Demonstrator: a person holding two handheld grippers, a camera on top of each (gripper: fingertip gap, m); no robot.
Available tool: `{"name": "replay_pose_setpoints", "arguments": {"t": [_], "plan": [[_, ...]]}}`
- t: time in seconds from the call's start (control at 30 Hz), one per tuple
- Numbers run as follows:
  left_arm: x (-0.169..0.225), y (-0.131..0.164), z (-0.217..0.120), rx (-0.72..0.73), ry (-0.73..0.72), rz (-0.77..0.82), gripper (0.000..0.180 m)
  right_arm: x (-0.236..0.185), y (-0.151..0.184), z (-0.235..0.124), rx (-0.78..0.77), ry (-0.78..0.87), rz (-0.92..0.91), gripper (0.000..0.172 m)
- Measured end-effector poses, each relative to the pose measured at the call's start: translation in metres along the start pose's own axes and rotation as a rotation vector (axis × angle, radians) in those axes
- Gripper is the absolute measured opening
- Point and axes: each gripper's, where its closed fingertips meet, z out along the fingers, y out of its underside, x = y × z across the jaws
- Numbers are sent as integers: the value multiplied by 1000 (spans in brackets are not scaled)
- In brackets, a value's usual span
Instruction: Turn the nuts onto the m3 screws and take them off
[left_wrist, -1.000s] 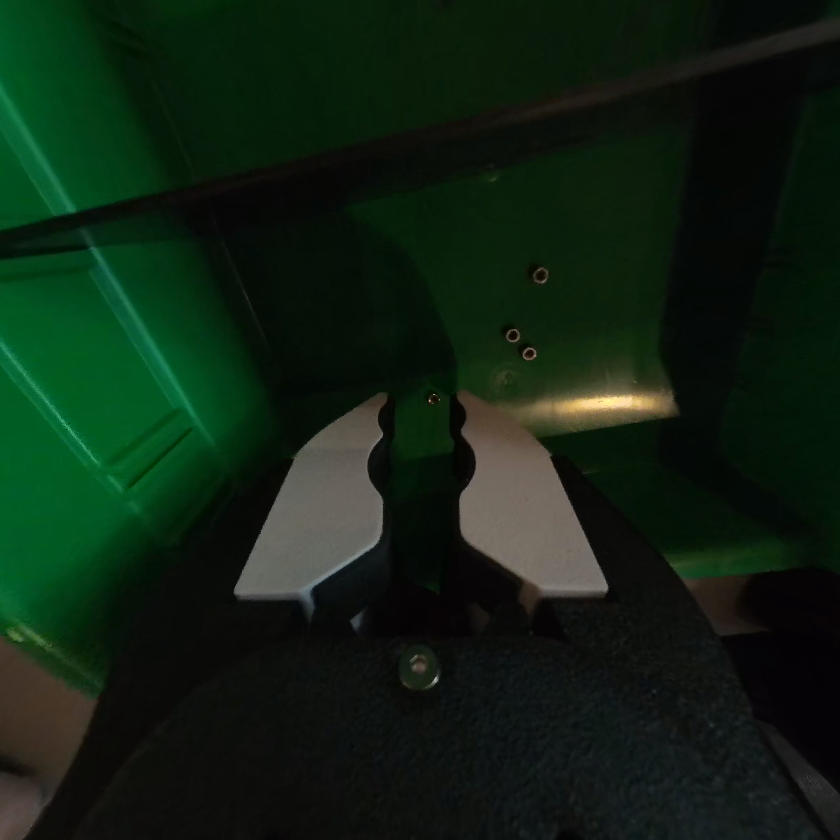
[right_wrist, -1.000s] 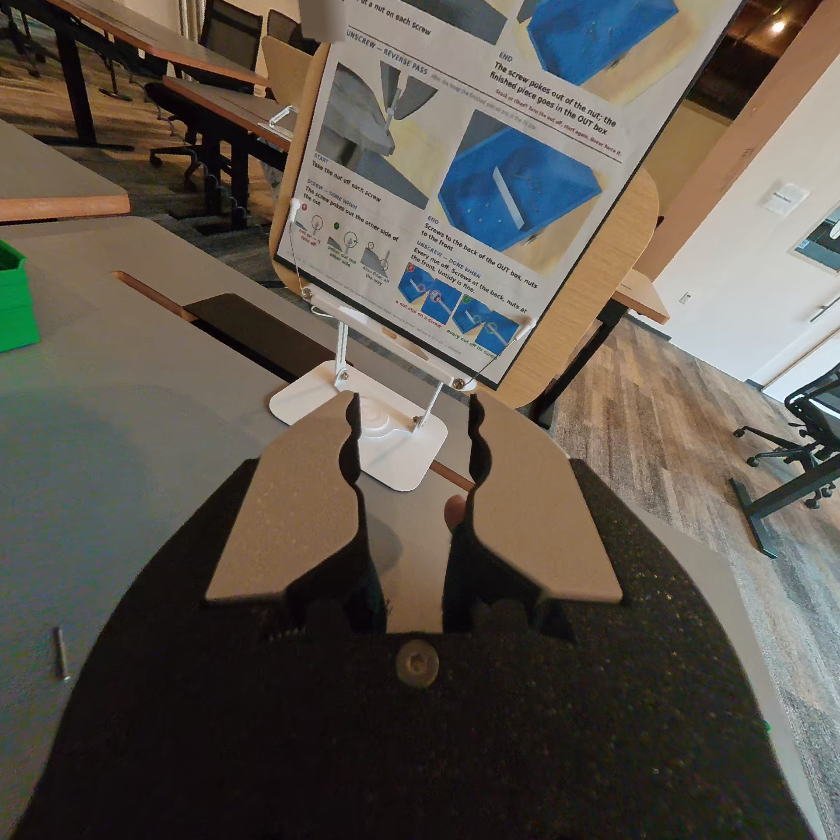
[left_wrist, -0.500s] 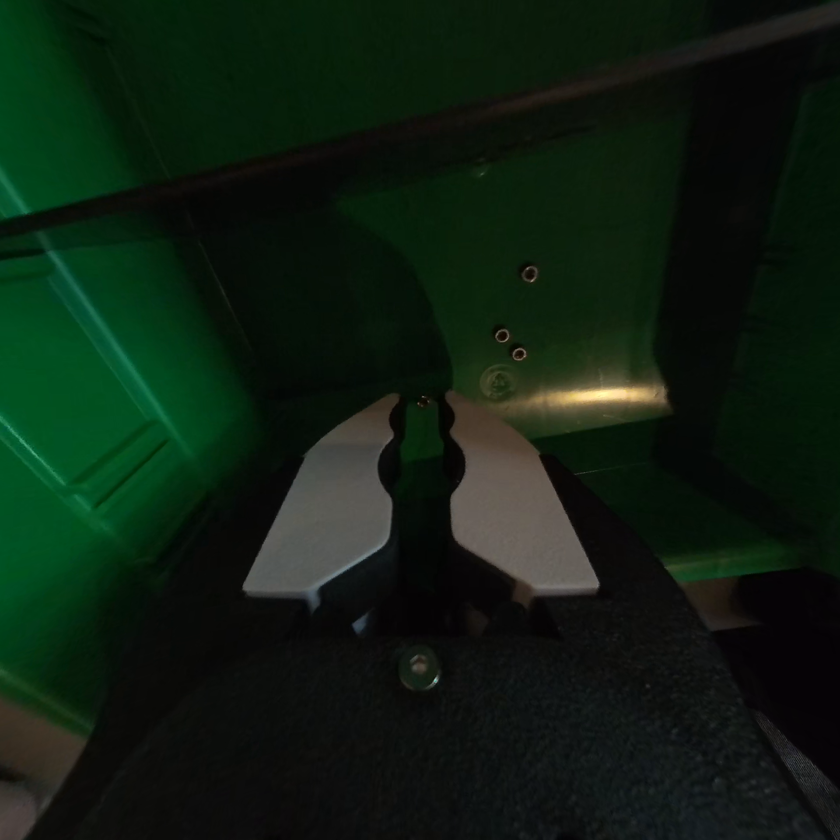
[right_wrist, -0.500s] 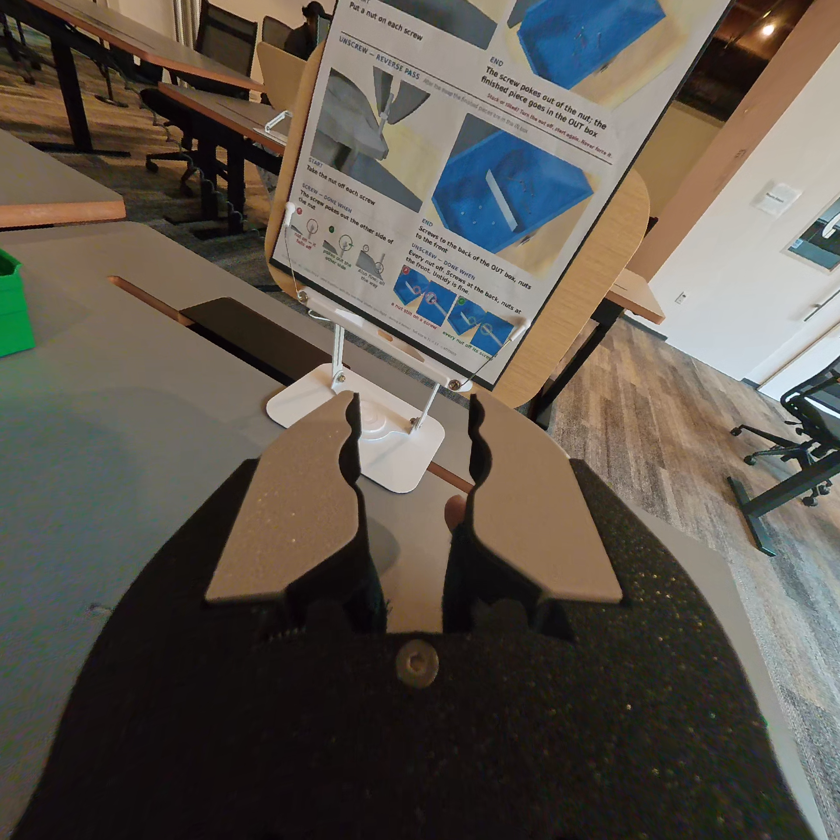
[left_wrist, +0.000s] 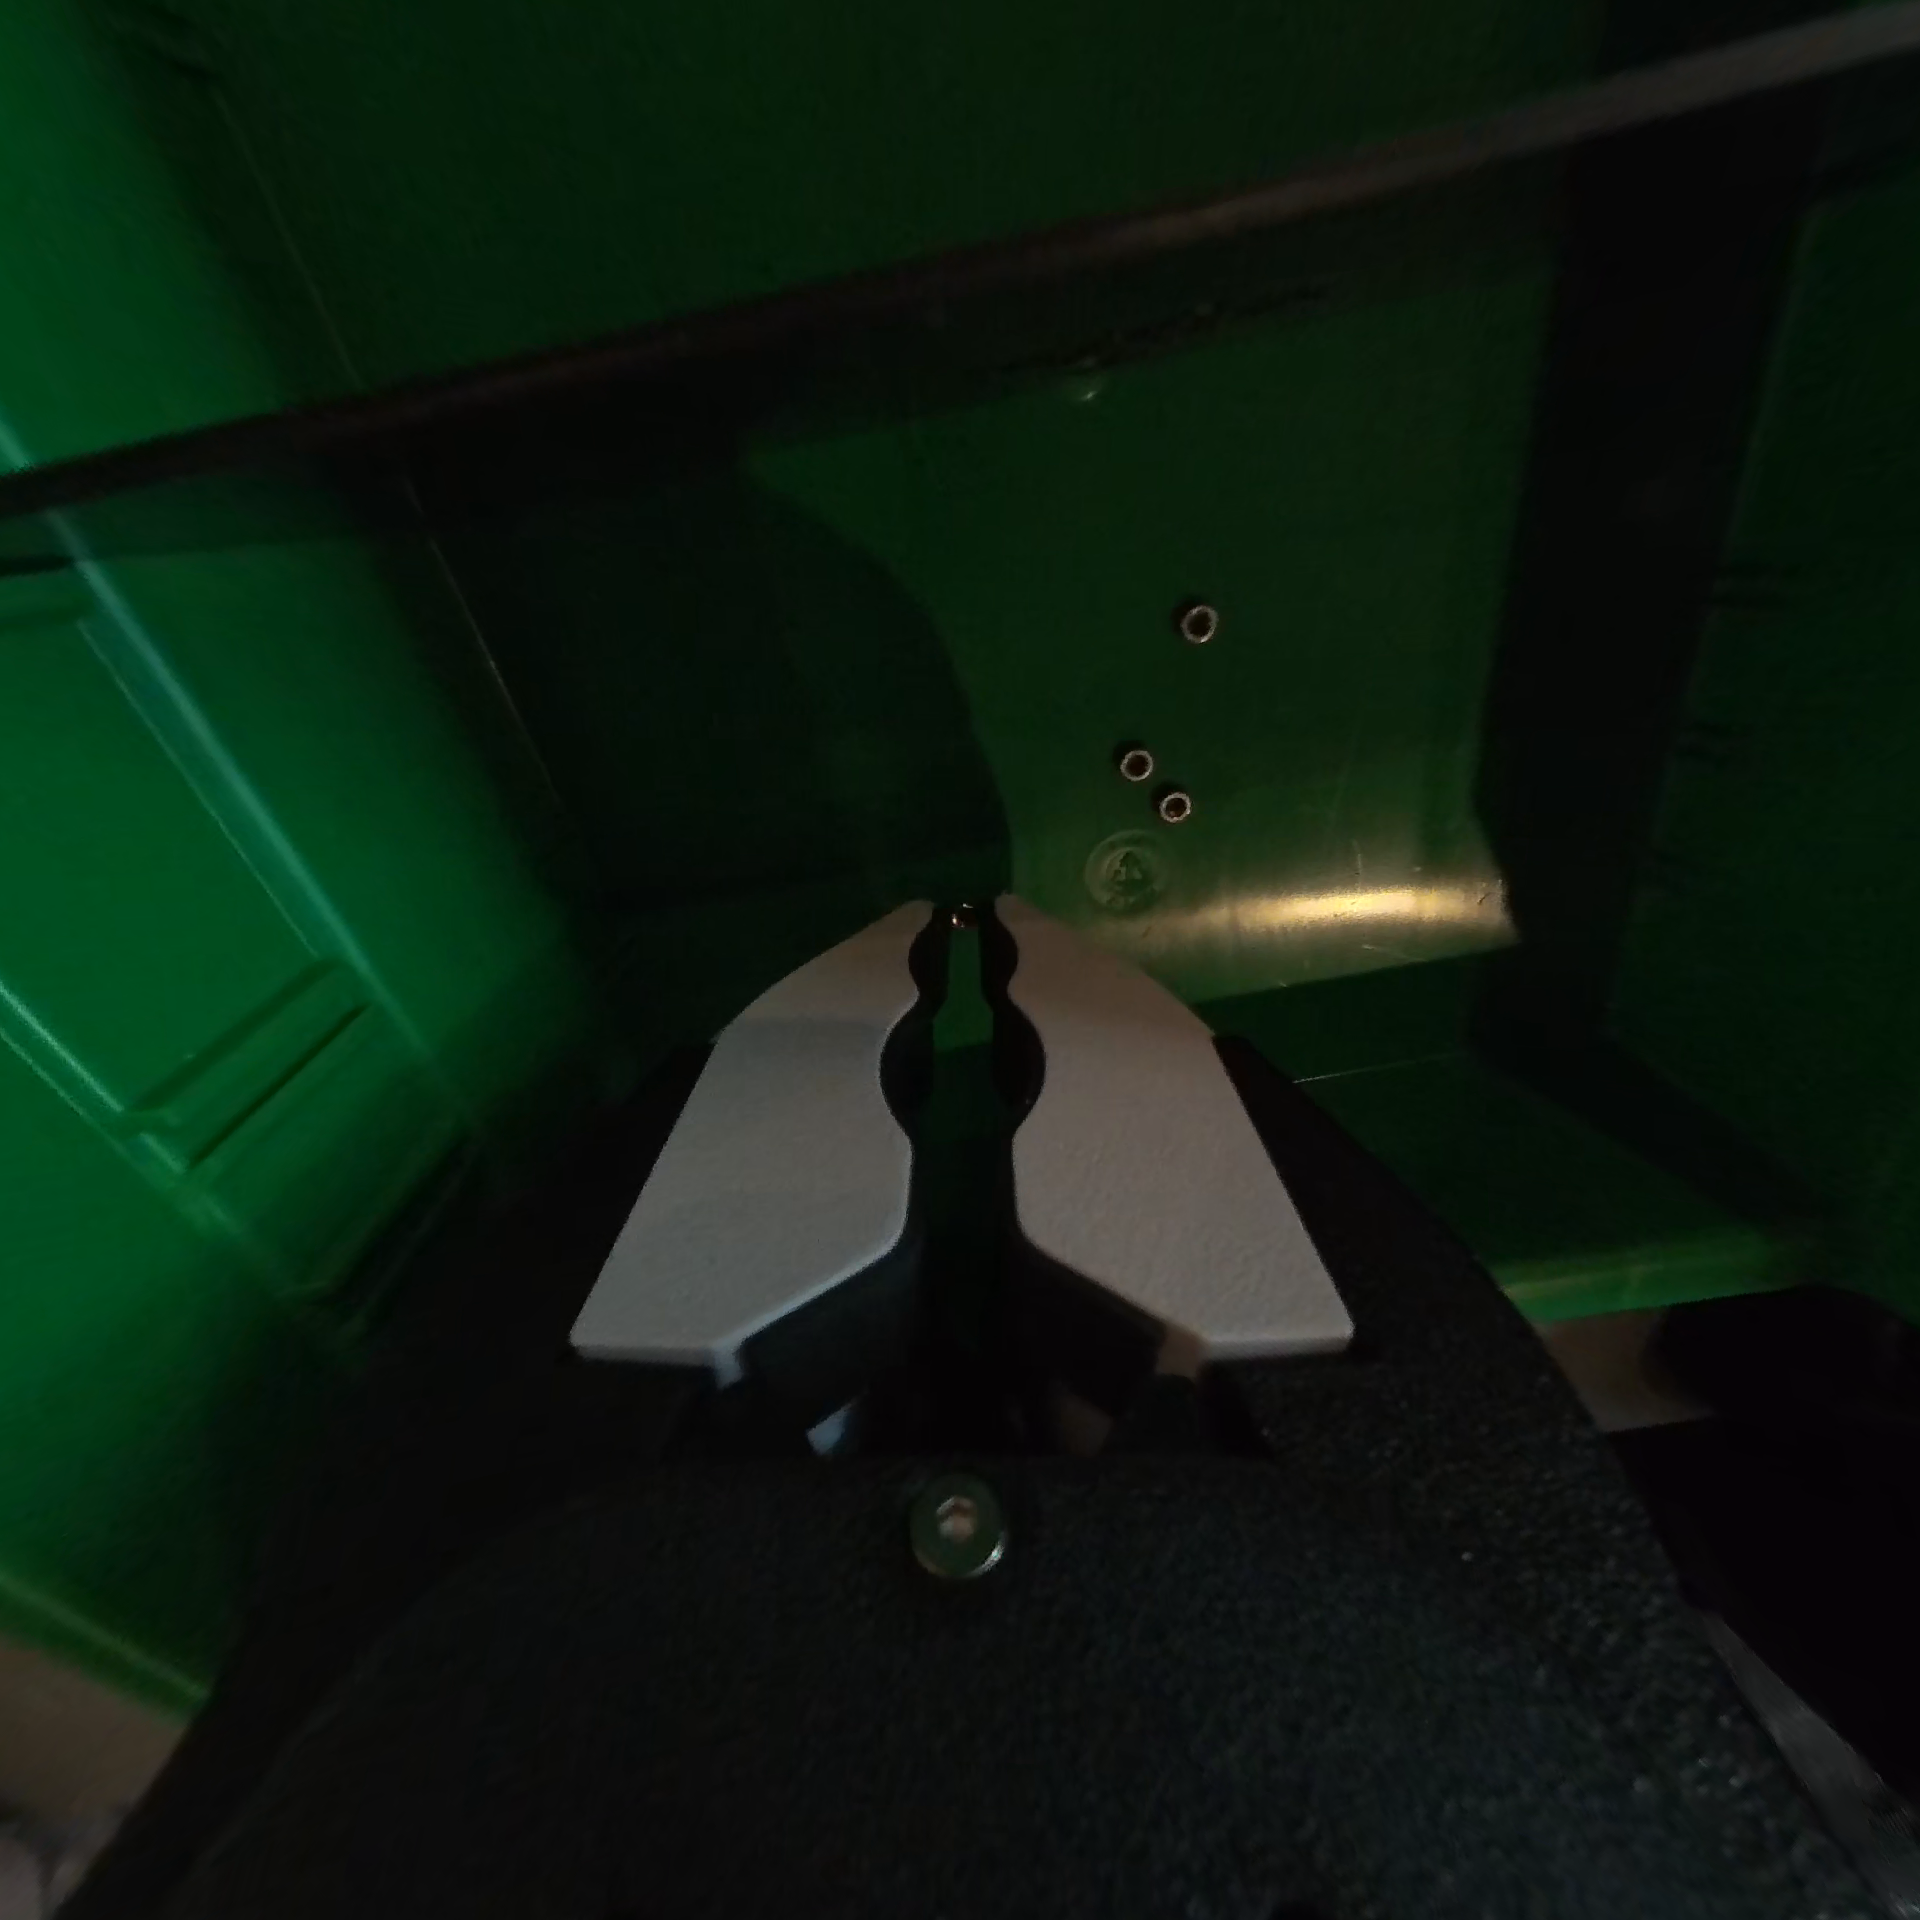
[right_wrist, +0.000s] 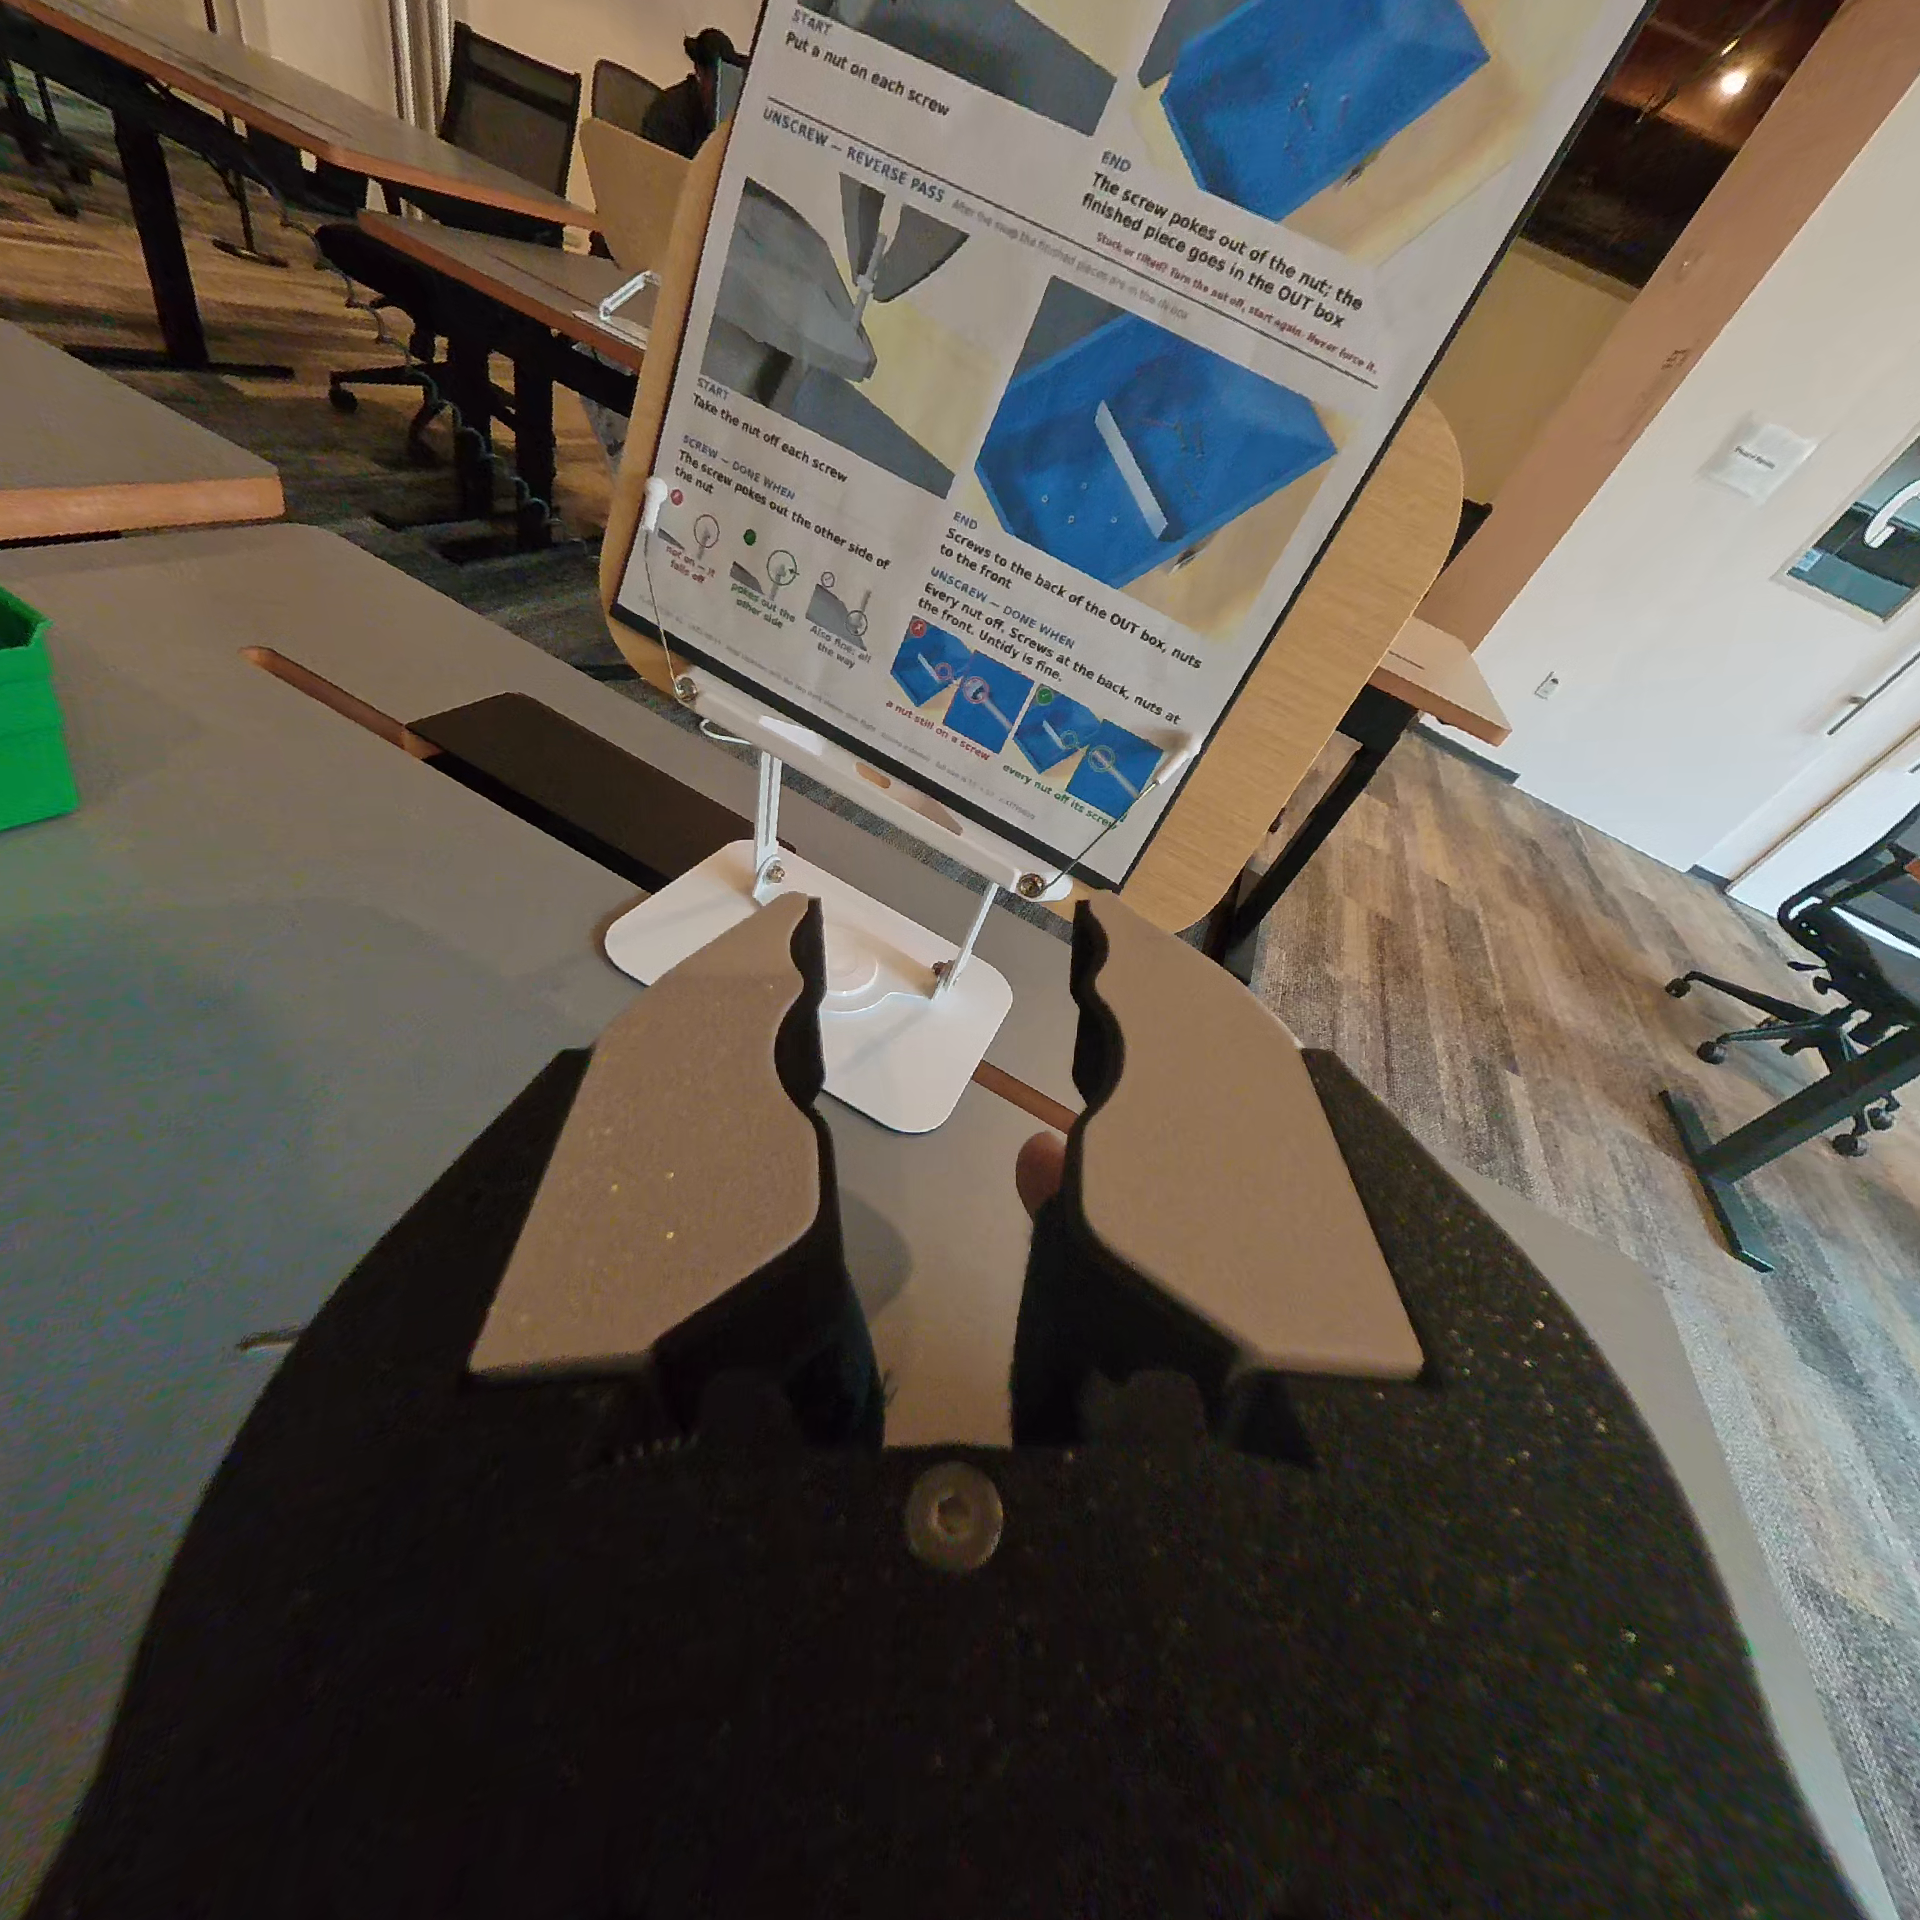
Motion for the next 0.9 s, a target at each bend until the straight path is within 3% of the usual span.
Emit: {"name": "replay_pose_setpoints", "arguments": {"t": [0.2, 0.37, 0.47, 0.6, 0.9], "plan": [[2, -5, -17, 46, -26, 21, 4, 0, 0, 0, -1, -1, -1, 45], [34, -31, -79, 191, -97, 146, 4, -2, 0, -1, -4, -8, -6, 45], [84, -55, -113, 281, -115, 297, 4, -4, -1, -1, -3, -14, -14, 45], [170, -81, -128, 334, -93, 535, 4, -5, -3, -4, 3, -21, -16, 45], [338, -101, -78, 290, 18, 904, 4, 5, -3, -15, 15, -23, 7, 45]]}}
